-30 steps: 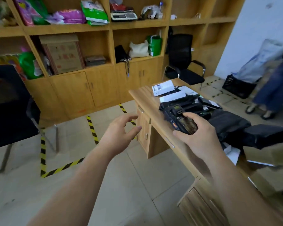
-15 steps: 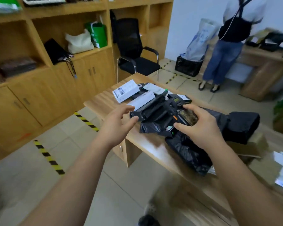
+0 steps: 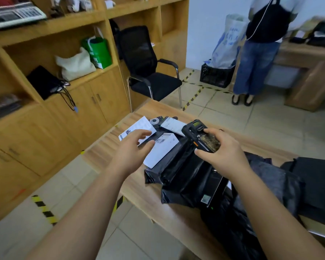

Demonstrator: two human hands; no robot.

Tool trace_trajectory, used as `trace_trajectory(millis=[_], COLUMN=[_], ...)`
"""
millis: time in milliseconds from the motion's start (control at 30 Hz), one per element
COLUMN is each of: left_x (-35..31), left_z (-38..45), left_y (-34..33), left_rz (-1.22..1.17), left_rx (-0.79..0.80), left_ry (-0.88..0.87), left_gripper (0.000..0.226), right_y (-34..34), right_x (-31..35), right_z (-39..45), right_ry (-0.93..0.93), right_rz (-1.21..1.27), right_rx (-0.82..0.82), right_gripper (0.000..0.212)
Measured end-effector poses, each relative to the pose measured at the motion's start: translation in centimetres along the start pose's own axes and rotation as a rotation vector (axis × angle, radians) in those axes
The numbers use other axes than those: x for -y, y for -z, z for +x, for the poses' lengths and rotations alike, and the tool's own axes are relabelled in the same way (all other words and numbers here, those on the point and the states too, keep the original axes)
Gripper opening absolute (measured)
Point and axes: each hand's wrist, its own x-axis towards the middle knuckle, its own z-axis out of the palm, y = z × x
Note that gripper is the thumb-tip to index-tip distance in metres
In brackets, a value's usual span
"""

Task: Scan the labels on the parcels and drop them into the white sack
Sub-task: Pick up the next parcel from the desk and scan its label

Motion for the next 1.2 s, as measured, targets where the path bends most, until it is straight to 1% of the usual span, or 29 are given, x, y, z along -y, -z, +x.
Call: trace_trajectory(millis=[133,233,333,533,667,733,800,867,900,1000,1067,1133,1200], left_x=[2.7,5.1,7.2,12.1,15.7,16.4,16.9,17.1,17.4,17.9,18.2,18.1,17.5], left_z=[3.3,5.7,8.3,12.0,13.4,13.8,14.1,14.6,14.9,15.3,15.5,15.6,15.2], left_y=[-1.7,-3.0,-3.9,-5.3,-6.4,-7.1,-7.7,-7.8,-7.7,-6.7,-6.1,-5.9,-5.8], left_rz=[0.011,0.023,0.045,0.102,0.273,0.296,0.261,0.185,0.11,-0.154,-0.207,-0.162,-0.084], left_rx=[0.062,0.145,0.235,0.446,0.658,0.723,0.709,0.702,0.732,0.842,0.815,0.752,0.74], left_ry=[0.039,0.061,0.078,0.105,0.108,0.064,0.059,0.112,0.16,0.312,0.317,0.277,0.208], left_gripper=[0.03,0.035,0.043,0.06,0.086,0.085,0.082,0.08,0.077,0.056,0.046,0.053,0.072], right_y=[-2.2,-3.8,-5.4,-9.4,-12.7,-14.1,-15.2,-15.8,-16.0,-16.2,-16.3,-16.2,-16.0], right_x=[-1.3,-1.7,-1.9,-0.9,0.4,1.2,1.9,2.6,2.8,3.5,3.8,4.1,4.3], right_z=[2.8,3.8,4.4,4.4,3.2,2.3,1.4,0.5,0.1,-1.1,-1.6,-1.9,-2.2], right_ry=[-0.046,-0.092,-0.144,-0.285,-0.389,-0.442,-0.495,-0.542,-0.557,-0.585,-0.6,-0.603,-0.599], right_rz=[-0.025,-0.089,-0.14,-0.165,-0.17,-0.178,-0.172,-0.165,-0.165,-0.164,-0.153,-0.142,-0.136], right_rx=[0.033,0.069,0.067,-0.021,-0.083,-0.108,-0.139,-0.173,-0.19,-0.233,-0.261,-0.278,-0.282], right_gripper=[0.064,0.065,0.067,0.067,0.067,0.068,0.068,0.067,0.067,0.067,0.067,0.067,0.067])
